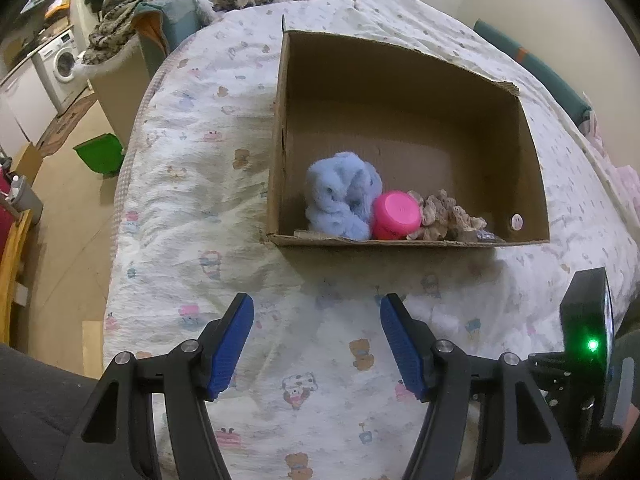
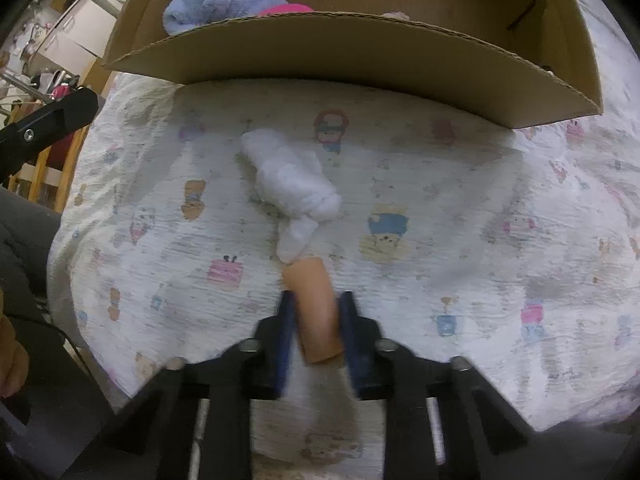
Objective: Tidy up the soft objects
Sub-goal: 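Grasp the white rolled sock with the left tool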
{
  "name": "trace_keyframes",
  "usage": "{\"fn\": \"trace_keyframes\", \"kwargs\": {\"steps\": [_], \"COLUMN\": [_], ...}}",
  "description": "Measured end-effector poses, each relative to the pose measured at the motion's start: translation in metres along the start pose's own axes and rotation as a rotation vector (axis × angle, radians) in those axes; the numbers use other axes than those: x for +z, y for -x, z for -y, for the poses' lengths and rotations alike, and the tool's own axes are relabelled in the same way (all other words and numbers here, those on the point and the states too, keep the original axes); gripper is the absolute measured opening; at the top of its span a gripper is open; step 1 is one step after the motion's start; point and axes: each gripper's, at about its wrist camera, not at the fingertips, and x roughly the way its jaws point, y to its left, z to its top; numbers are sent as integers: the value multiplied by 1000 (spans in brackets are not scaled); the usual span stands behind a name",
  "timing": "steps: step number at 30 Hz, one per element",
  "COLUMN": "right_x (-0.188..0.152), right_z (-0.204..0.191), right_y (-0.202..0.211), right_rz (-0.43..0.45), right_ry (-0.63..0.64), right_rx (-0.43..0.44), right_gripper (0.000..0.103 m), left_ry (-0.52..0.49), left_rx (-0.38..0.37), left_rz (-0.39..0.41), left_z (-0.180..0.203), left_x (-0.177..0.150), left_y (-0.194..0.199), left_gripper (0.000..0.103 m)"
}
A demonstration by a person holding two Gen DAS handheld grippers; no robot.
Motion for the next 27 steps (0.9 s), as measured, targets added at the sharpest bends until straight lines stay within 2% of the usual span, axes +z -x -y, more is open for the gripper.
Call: {"fn": "trace_keyframes", "kwargs": {"steps": [1,3,7,15,21,25,27], "right_x": [-1,-2,-7,-4,8,8,8], "right_z": [0,4,14,56,82,90,90], "right_y": [2,11,36,73,86,86,86], "right_rz": [5,30,109,248,297,296,295], "right_ry": [0,-2,-51,-239,-330,-363,-361], "right_rx": [7,15,54,78,84,95,99], "right_gripper": [10,9,9,9,9,9,9], "left_ry": [9,44,74,96,118,106,103], "left_rx": [-6,-48,-57,-114,-122,-81,-61], "left_rz": [-12,-42,-96,-163,-229,-253,-264], "left_z": [-1,-4,1,48,87,100,102], "left_x": [-1,-2,-3,-10,-14,-16,-17], "left_y": [-2,-6,-16,-35,-67,-81,-87], "left_gripper": [63,63,63,63,63,62,53]}}
